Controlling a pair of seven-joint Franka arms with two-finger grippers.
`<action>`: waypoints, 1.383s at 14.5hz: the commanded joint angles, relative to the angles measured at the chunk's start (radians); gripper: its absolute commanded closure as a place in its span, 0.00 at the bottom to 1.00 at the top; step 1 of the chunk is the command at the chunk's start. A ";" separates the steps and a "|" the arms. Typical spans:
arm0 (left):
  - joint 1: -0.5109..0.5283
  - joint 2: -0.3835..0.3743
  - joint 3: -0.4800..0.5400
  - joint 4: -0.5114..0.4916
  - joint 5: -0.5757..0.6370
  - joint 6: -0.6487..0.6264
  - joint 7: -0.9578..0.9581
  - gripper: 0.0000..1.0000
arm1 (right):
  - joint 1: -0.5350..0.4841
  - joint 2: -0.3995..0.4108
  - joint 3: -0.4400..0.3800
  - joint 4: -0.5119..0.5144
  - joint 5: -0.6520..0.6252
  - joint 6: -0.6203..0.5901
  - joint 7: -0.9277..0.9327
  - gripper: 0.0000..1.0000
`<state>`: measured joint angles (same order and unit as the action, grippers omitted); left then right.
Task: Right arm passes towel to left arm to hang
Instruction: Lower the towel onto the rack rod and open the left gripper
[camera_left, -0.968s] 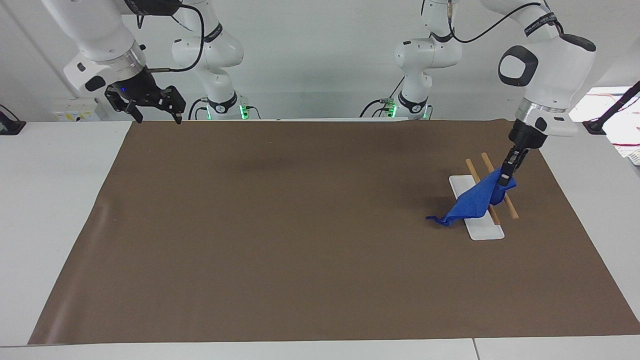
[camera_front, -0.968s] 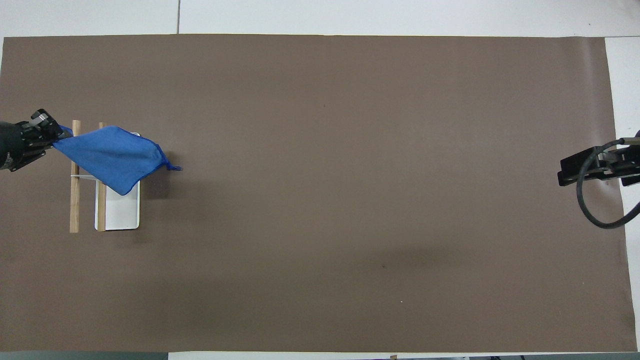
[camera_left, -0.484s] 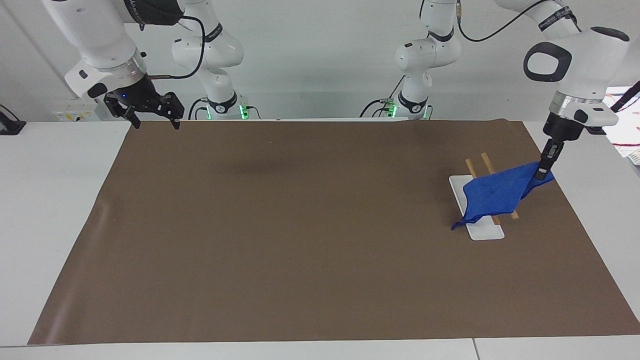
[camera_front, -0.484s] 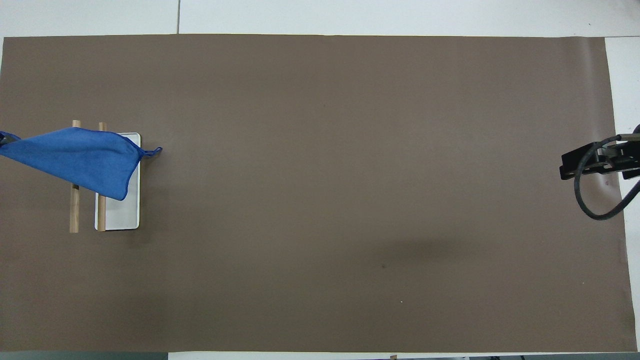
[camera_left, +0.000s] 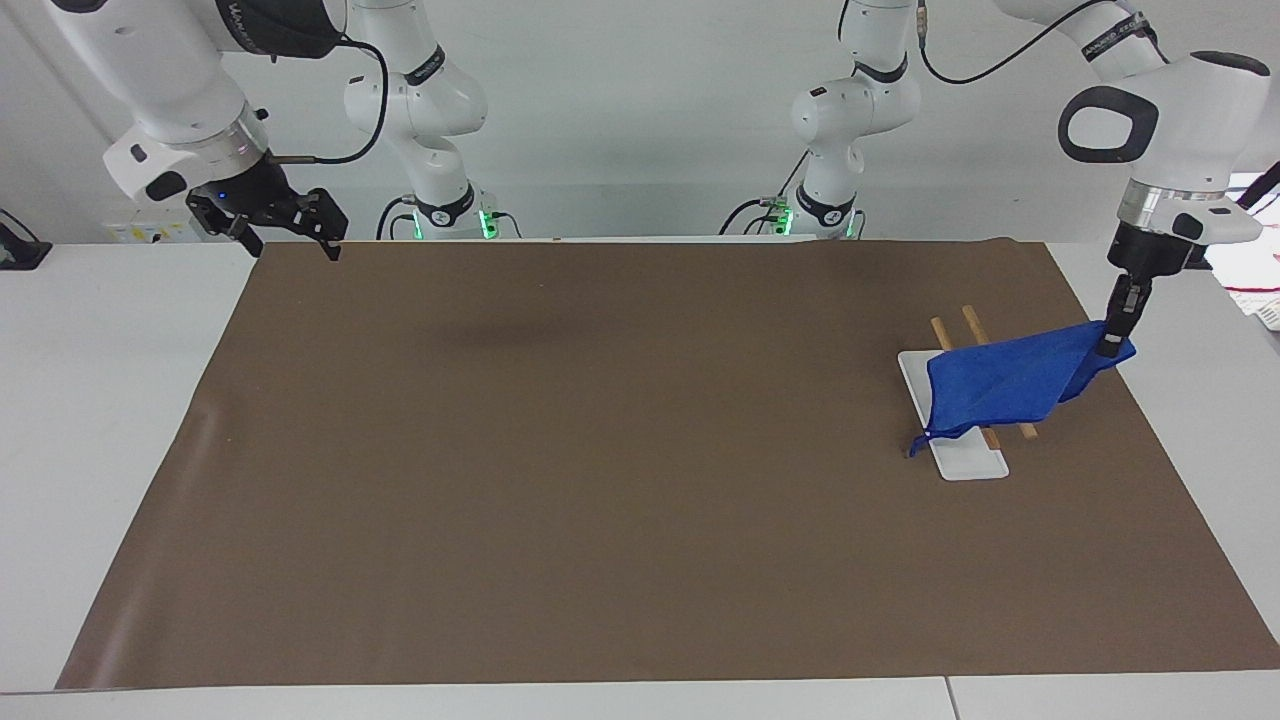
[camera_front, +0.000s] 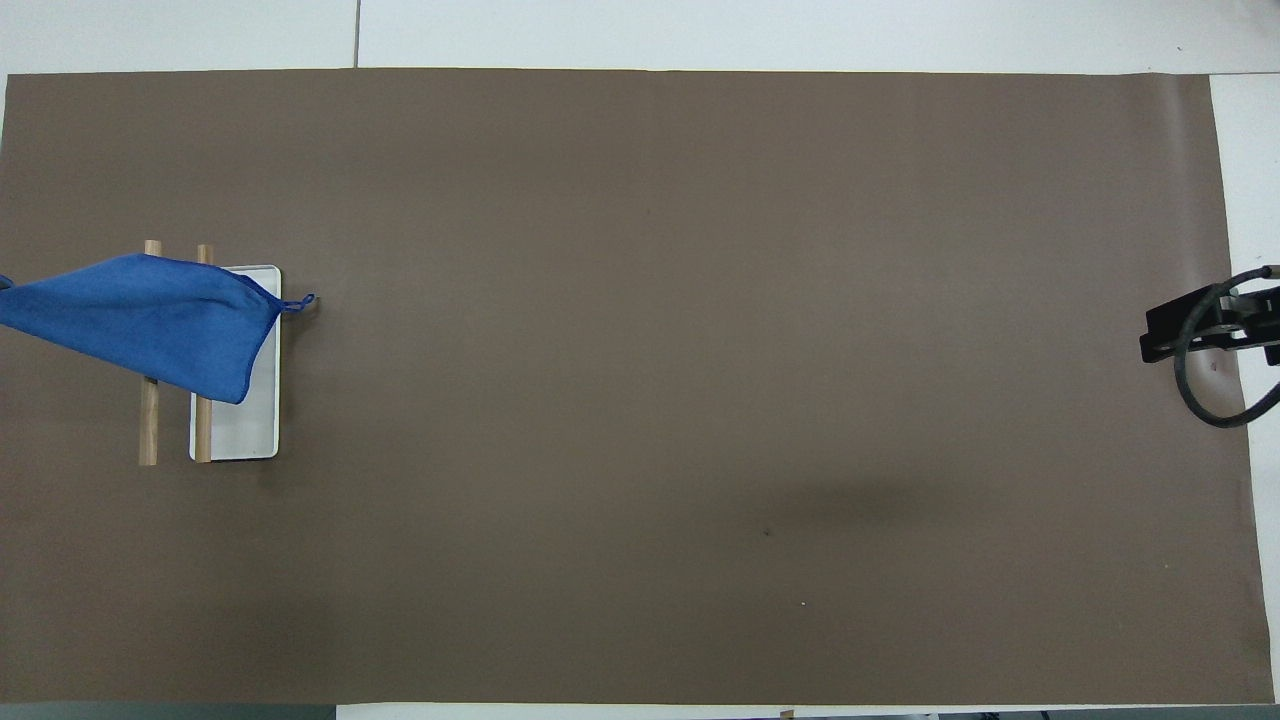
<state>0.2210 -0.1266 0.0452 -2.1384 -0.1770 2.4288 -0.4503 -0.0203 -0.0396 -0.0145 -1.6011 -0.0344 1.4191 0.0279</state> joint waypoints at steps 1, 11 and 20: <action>0.031 -0.016 -0.008 -0.054 0.013 0.055 0.002 1.00 | -0.013 0.000 0.005 0.006 -0.009 -0.011 -0.052 0.00; 0.066 -0.019 -0.007 -0.092 0.013 0.038 0.001 0.05 | -0.038 -0.005 0.005 0.007 -0.012 -0.016 -0.066 0.00; -0.020 0.068 -0.016 0.190 0.021 -0.296 0.194 0.00 | -0.053 -0.003 0.007 0.009 -0.004 0.007 -0.060 0.00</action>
<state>0.2377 -0.1158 0.0272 -2.0438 -0.1766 2.1994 -0.3184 -0.0481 -0.0399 -0.0159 -1.5952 -0.0344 1.4198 -0.0092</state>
